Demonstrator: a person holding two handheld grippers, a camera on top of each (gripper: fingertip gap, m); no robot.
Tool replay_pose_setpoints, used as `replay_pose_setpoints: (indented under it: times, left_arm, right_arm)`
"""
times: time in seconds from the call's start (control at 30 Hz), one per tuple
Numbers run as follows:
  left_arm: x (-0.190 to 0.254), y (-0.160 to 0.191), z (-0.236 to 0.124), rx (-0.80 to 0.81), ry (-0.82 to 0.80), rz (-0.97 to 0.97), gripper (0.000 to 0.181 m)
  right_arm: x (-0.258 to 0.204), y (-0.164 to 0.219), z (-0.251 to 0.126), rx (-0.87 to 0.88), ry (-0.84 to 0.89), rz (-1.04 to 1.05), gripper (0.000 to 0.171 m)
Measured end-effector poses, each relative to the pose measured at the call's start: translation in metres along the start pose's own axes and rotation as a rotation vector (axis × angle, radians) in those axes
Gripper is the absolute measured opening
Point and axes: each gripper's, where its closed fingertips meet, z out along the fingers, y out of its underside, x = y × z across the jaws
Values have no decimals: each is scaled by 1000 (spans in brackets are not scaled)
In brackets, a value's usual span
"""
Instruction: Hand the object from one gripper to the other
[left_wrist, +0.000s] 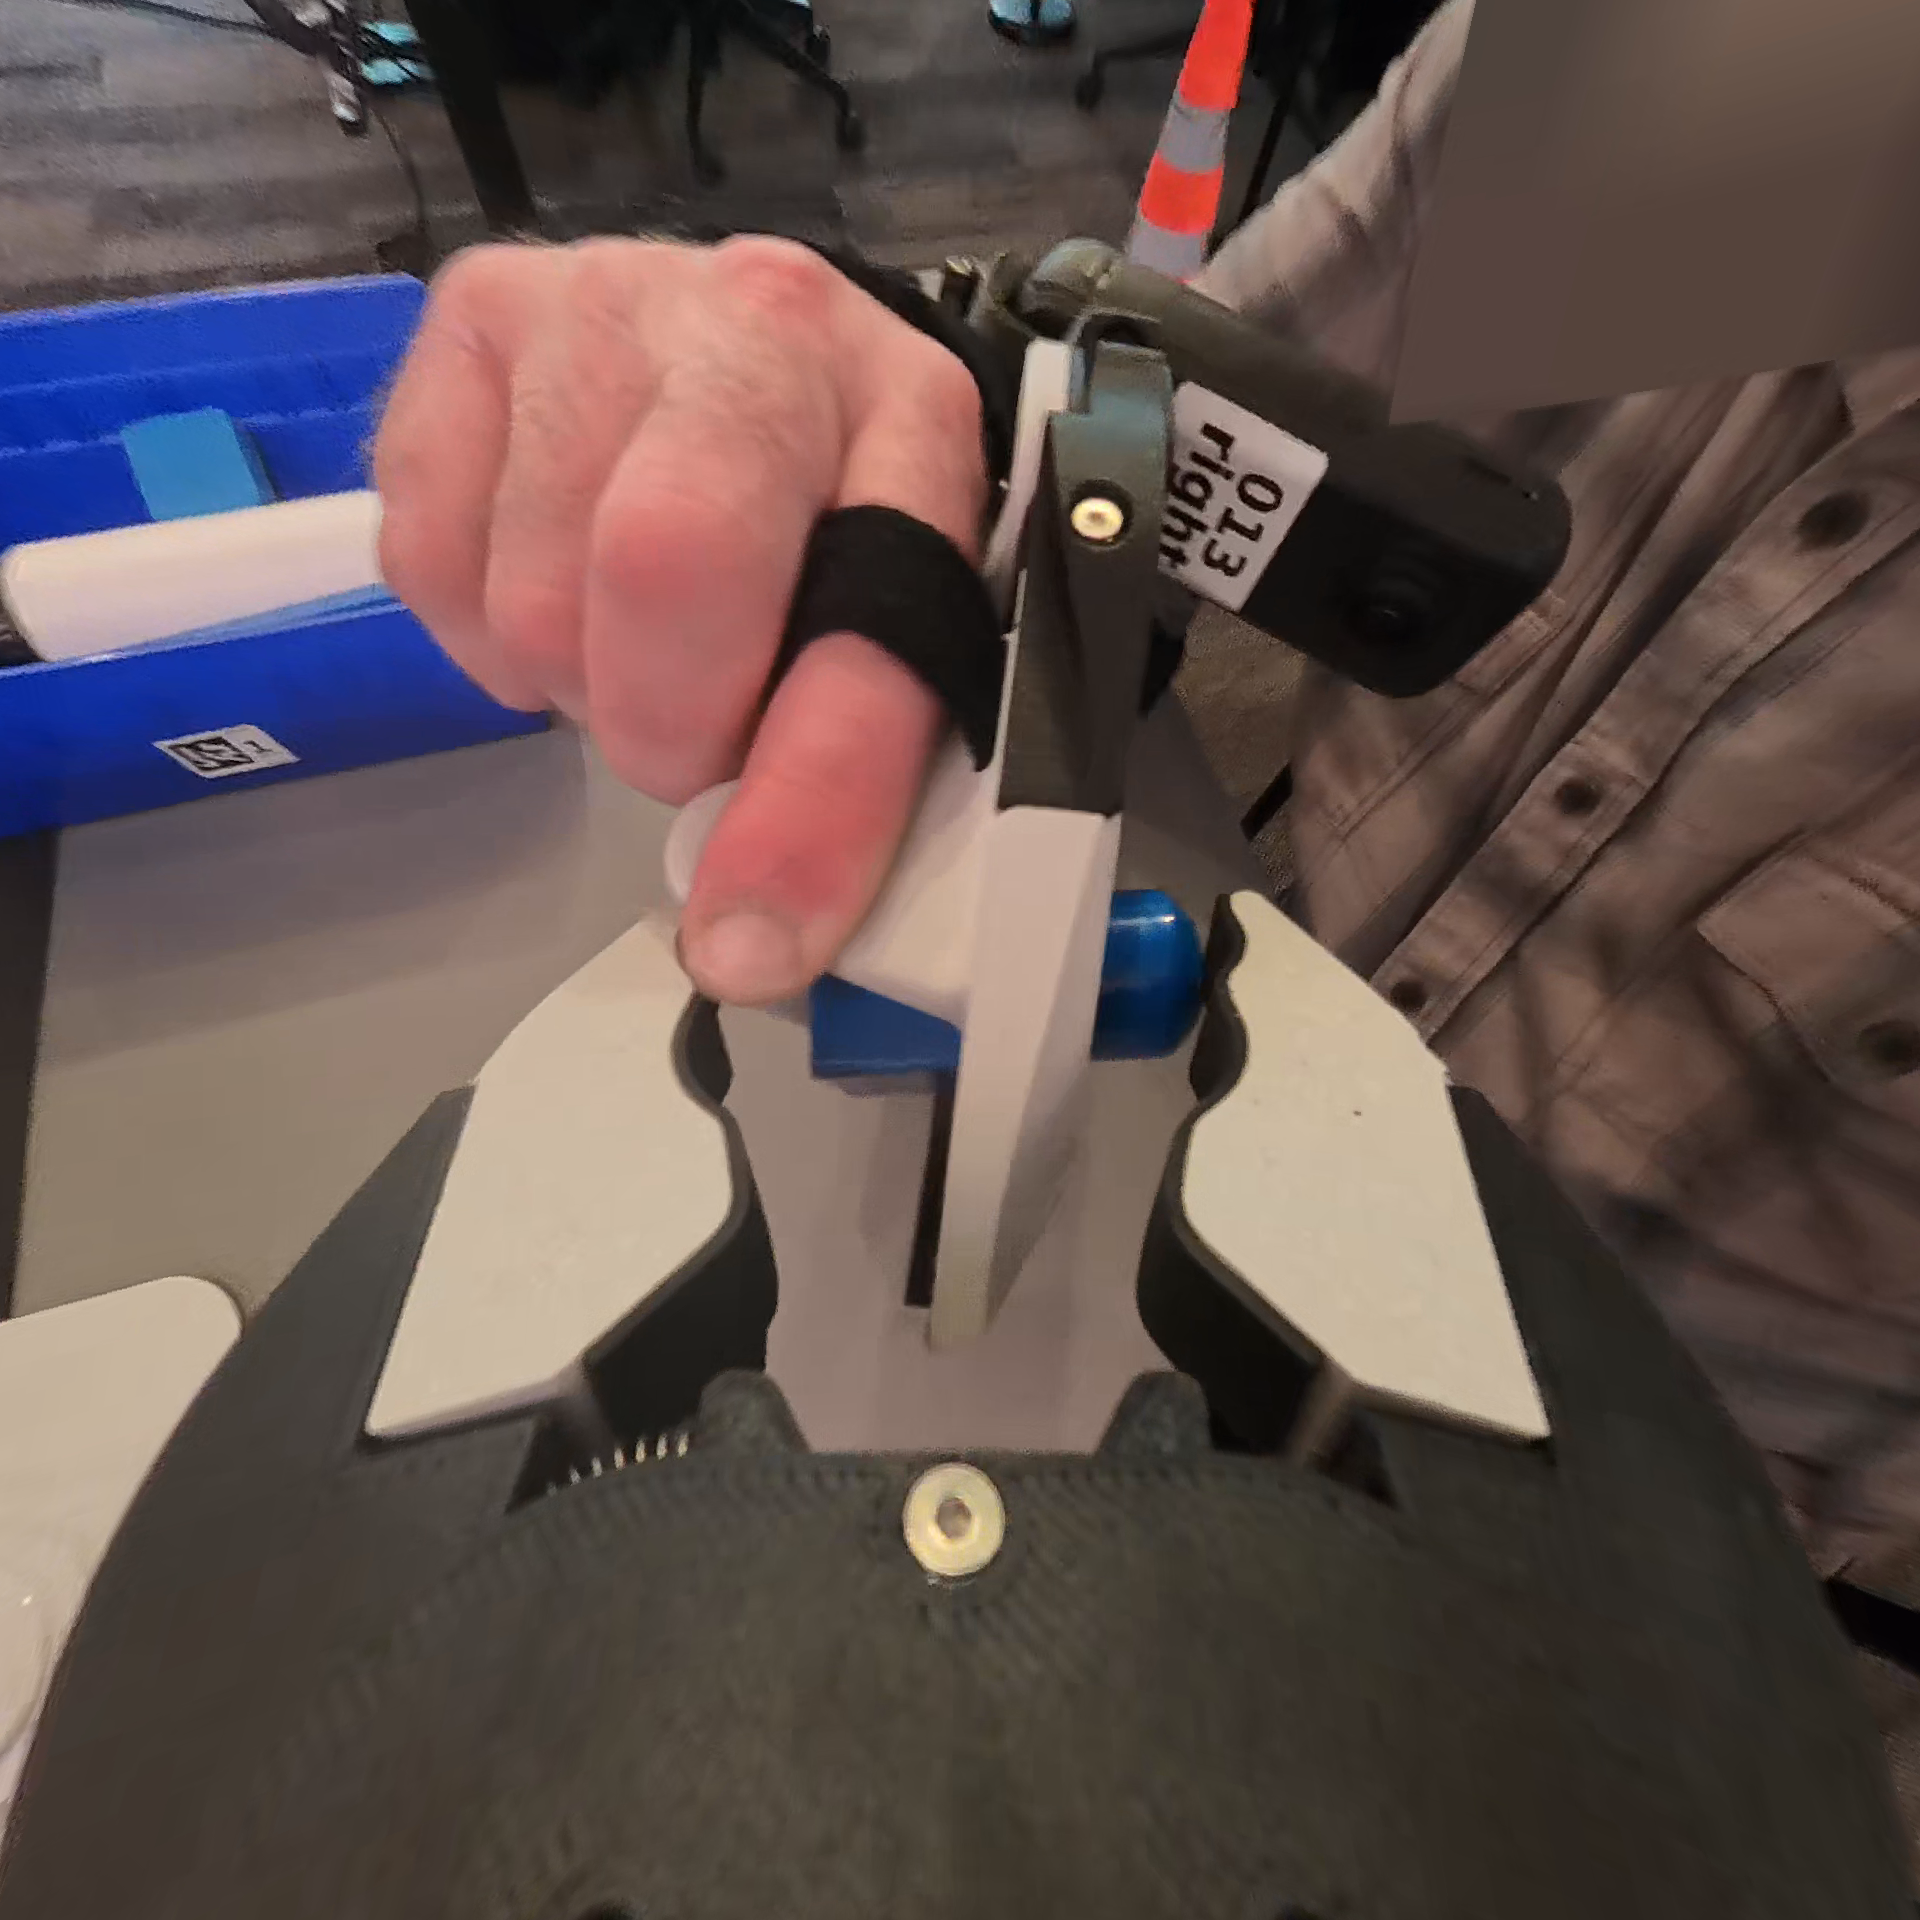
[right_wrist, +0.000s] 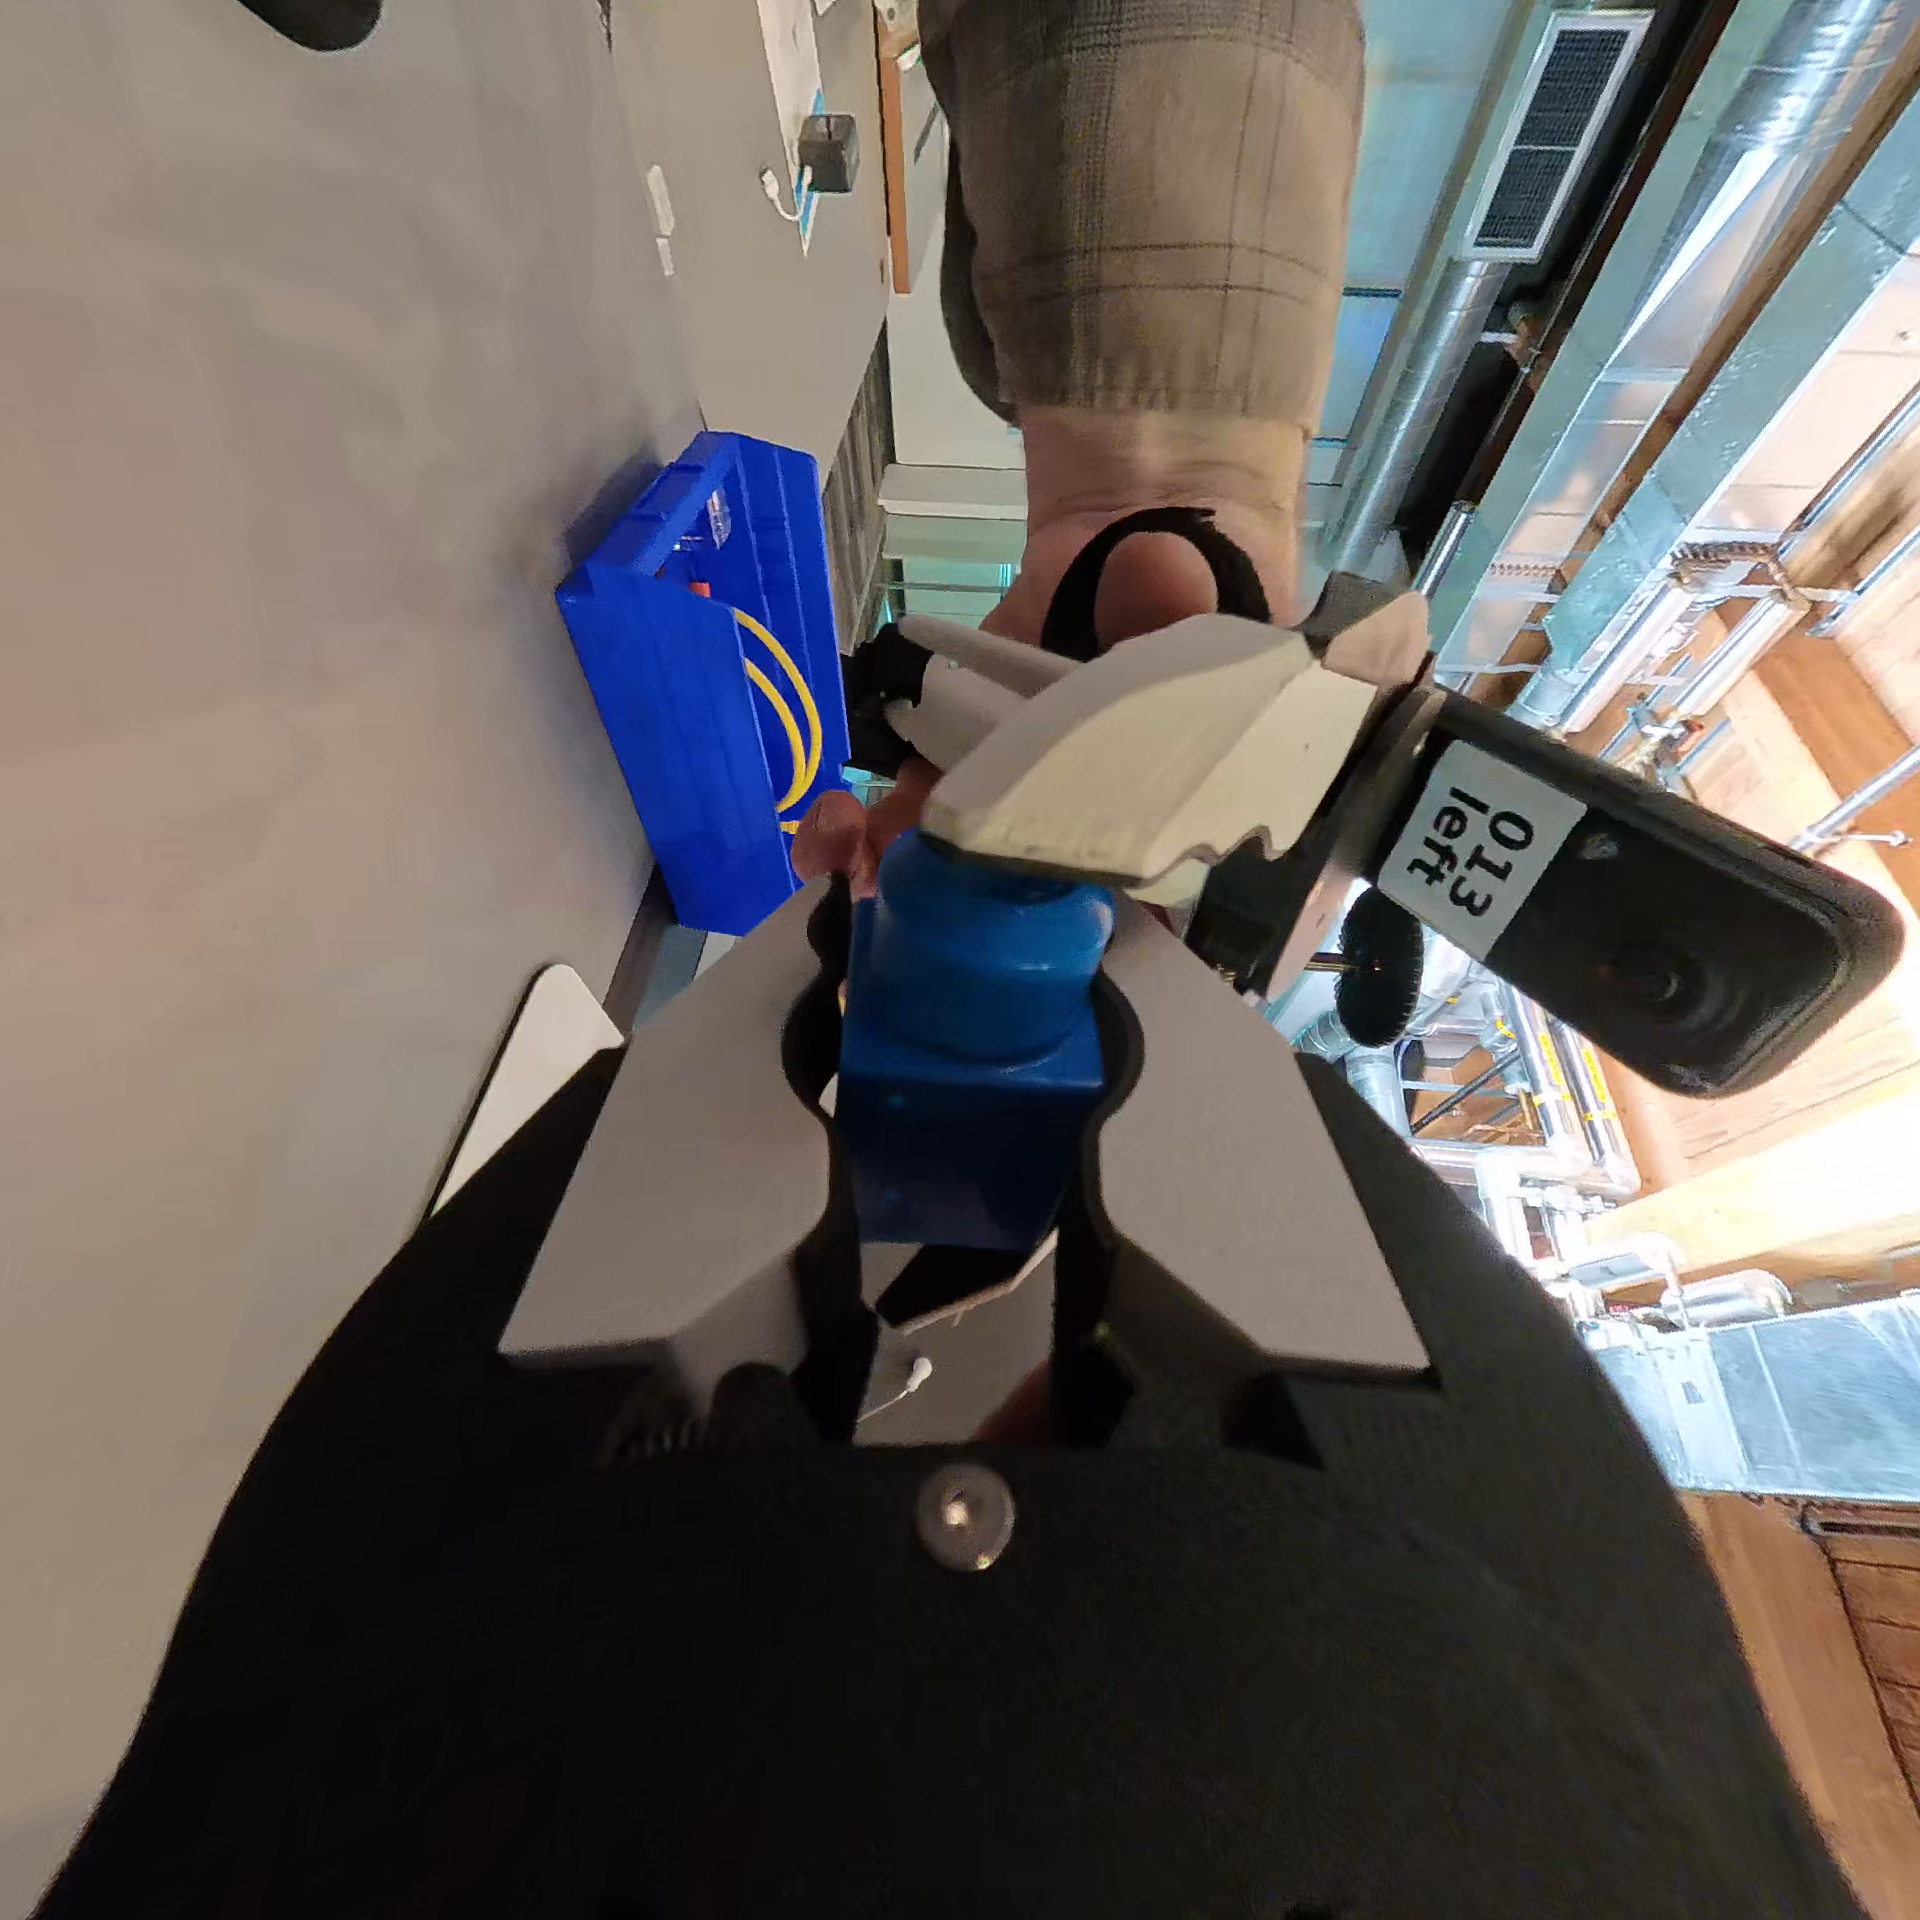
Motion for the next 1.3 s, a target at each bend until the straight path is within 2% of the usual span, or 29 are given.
replay_pose_setpoints:
  times: [0.17,0.33,0.37,0.4,0.43,0.53,0.7,0.83,1.03,1.13,1.3]
  left_arm:
    - [1,2,2,9,-5,36,72]
    - [-1,2,0,32,-35,54,72]
    - [-3,1,-2,41,-55,64,72]
    - [-6,0,-6,56,-74,65,72]
    - [-9,-3,-10,93,-88,52,72]
    - [-14,-23,-31,292,-143,12,72]
    - [-16,-54,-64,680,-222,-33,72]
    - [-10,-58,-62,803,-209,-50,72]
    - [-13,-43,-47,793,-181,-86,72]
    - [-14,-37,-44,773,-164,-95,72]
    - [-14,-29,-38,706,-136,-95,72]
  right_arm:
    - [0,5,3,-29,15,-17,39]
    - [4,8,5,-44,46,-26,39]
    - [8,6,4,-36,66,-13,44]
    - [12,5,3,-25,88,5,58]
    - [21,5,1,-18,128,29,66]
    - [43,14,-8,-33,251,45,73]
    - [67,21,-14,-38,472,87,64]
    - [69,23,-11,-56,566,128,59]
    - [58,20,-6,-4,486,128,51]
    - [53,20,-5,18,439,149,40]
    - [43,17,-4,67,315,195,38]
